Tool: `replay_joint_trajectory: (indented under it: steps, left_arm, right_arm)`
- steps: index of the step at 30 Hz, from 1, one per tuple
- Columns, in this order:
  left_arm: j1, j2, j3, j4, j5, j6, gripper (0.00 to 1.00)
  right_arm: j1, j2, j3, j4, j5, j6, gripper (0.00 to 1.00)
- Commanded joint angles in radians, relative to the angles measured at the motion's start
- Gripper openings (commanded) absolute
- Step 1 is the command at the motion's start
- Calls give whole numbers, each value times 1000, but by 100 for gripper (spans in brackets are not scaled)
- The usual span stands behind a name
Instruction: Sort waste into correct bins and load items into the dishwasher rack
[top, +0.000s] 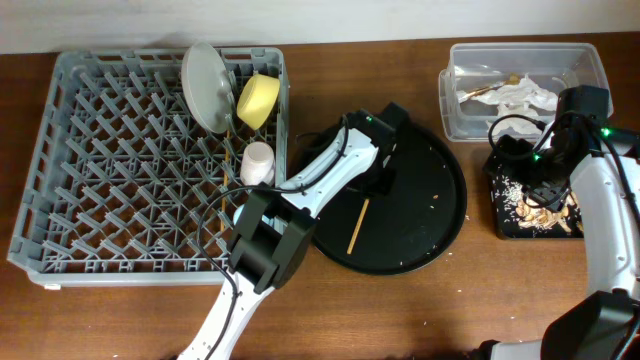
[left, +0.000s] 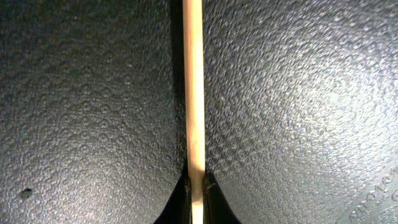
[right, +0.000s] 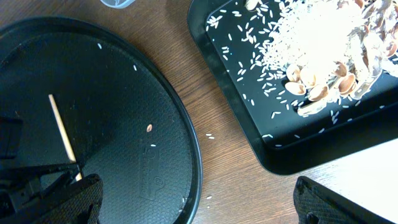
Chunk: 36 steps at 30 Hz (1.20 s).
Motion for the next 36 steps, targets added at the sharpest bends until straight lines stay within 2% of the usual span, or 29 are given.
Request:
replay_joint_trajectory:
  steps: [1, 3, 6, 9, 11, 12, 16, 17, 18, 19, 23, 25, 26, 27, 28, 30, 31, 32, 35, 36]
  left_arm:
    - [26, -9, 182, -142, -68, 48, 1]
    - [64, -39, 408, -307, -178, 63, 1]
    - [162, -78, 688, -497, -233, 85, 1]
    - [298, -173, 692, -497, -237, 149, 1]
    - [440, -220, 672, -497, -251, 216, 2]
    - [518, -222, 636, -497, -251, 303, 6]
    - [634, -212, 394, -389, -251, 365, 7]
    - [634, -212, 367, -375, -251, 365, 12]
    - [634, -212, 364, -376, -249, 365, 51]
    - [633, -214, 364, -372, -243, 365, 64]
    - [623, -214, 384, -393, -227, 349, 65]
    - [623, -234, 458, -441, -187, 338, 65]
    - [623, -265, 504, -480, -138, 337, 73]
    - [623, -291, 518, -497, -110, 316, 99]
    - [616, -359, 515, -497, -50, 300, 99]
    - [558, -504, 510, -497, -40, 300, 99]
    - [523, -585, 481, -497, -55, 295, 99]
    - [473, -712, 388, -497, -150, 241, 99]
    - [400, -1125, -114, -452, -385, -25, 99]
    - [400, -1261, -330, -328, -378, -56, 99]
  right_arm:
    - [-1, -11, 5, -2, -2, -10, 99]
    - [-1, -11, 5, 0, -2, -10, 98]
    - [-1, -11, 5, -1, -2, -10, 98]
    - [-1, -11, 5, -1, -2, -10, 98]
    - [-1, -11, 5, 3, -2, -10, 98]
    - [-1, -11, 5, 6, -2, -9, 98]
    - [-1, -11, 5, 14, -2, -9, 98]
    - [-1, -11, 5, 14, -2, -9, 98]
    - [-1, -11, 5, 13, -3, -9, 98]
    - [-1, -11, 5, 14, -10, -9, 98]
    - [-1, -11, 5, 7, -10, -10, 98]
    - [-1, -11, 5, 7, -10, -9, 98]
    - [-1, -11, 5, 8, -10, -9, 99]
    - [-1, -11, 5, 8, -10, -9, 98]
    - [-1, -11, 5, 8, -9, -9, 98]
    - [-1, -11, 5, 8, -9, -9, 99]
    - [-1, -11, 5, 8, -9, -9, 98]
    - [-1, -11, 5, 8, -9, -9, 98]
    - [-1, -11, 5, 8, -9, -10, 99]
    - [-1, -11, 5, 8, -9, -10, 99]
